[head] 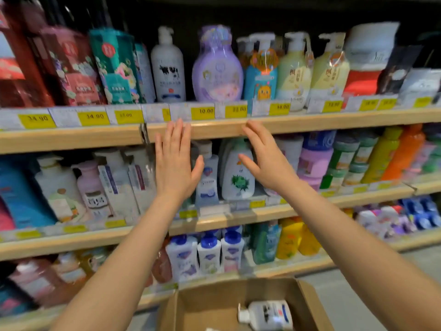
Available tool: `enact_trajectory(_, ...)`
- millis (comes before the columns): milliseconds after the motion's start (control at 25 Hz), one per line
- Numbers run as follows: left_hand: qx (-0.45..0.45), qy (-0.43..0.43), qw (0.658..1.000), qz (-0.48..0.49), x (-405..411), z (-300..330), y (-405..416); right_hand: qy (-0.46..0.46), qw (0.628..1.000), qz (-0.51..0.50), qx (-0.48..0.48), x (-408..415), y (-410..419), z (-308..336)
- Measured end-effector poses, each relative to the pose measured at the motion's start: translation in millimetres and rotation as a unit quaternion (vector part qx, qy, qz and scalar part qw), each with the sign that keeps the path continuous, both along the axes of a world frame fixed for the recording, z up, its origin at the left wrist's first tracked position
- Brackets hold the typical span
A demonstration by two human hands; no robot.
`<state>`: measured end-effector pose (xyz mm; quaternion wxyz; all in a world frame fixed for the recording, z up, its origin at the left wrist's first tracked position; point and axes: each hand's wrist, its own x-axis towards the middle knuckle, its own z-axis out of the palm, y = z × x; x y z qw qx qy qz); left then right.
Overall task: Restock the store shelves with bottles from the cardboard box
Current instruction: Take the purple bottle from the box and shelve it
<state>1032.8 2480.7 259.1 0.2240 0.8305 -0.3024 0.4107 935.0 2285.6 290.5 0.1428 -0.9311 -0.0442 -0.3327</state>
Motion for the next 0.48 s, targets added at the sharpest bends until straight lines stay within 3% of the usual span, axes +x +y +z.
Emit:
enact_trajectory(80,-0.033,0.061,0.997,-0.046,-21.6,-44.2,1.0,0.036,0.999,-0.005,0.009,-14.3,-0.8,-46.3)
enact_trajectory(200,0.001,0.184,0.98,-0.078,-47.6,-129.6,10.0,0.1,0.994,-0.006,0.037,-35.1,0.3,-116.6)
enact_trajectory(480,0.045,0.404,0.913,0.011,-100.6,-305.2,72.8,0.27,0.957,0.039,0.098,-63.4,31.1,-282.4)
